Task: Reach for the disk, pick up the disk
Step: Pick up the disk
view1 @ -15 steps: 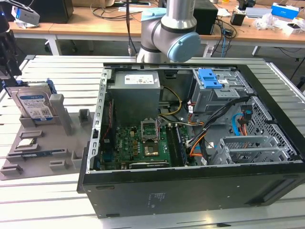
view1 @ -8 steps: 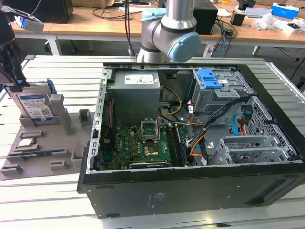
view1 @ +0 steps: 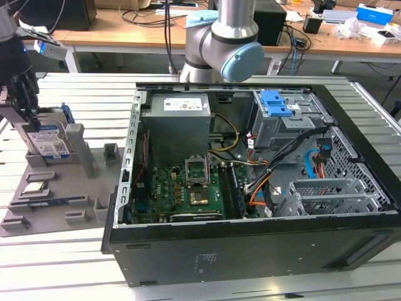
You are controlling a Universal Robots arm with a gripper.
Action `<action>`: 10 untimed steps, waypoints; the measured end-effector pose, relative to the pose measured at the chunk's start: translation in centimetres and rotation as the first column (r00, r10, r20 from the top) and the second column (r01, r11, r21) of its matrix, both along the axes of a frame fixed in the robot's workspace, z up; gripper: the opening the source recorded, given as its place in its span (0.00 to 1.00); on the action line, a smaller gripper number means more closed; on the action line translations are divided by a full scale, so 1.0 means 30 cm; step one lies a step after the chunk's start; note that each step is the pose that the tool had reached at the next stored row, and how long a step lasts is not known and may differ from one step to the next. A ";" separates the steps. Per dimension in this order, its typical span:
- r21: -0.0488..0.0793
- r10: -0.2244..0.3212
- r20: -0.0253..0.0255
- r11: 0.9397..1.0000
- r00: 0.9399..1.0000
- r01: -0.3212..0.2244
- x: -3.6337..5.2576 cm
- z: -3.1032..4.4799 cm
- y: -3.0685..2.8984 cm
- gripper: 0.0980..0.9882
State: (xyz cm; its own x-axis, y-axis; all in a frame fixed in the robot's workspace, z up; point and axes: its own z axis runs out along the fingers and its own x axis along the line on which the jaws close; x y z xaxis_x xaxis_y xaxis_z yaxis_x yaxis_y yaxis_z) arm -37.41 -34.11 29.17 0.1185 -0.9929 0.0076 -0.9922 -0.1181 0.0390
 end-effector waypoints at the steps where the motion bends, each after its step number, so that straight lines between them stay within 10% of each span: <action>1: 0.000 0.000 0.000 1.000 1.000 0.000 0.000 -0.007 0.000 0.43; 10: 0.000 0.000 0.000 1.000 1.000 0.000 -0.024 -0.036 0.000 0.43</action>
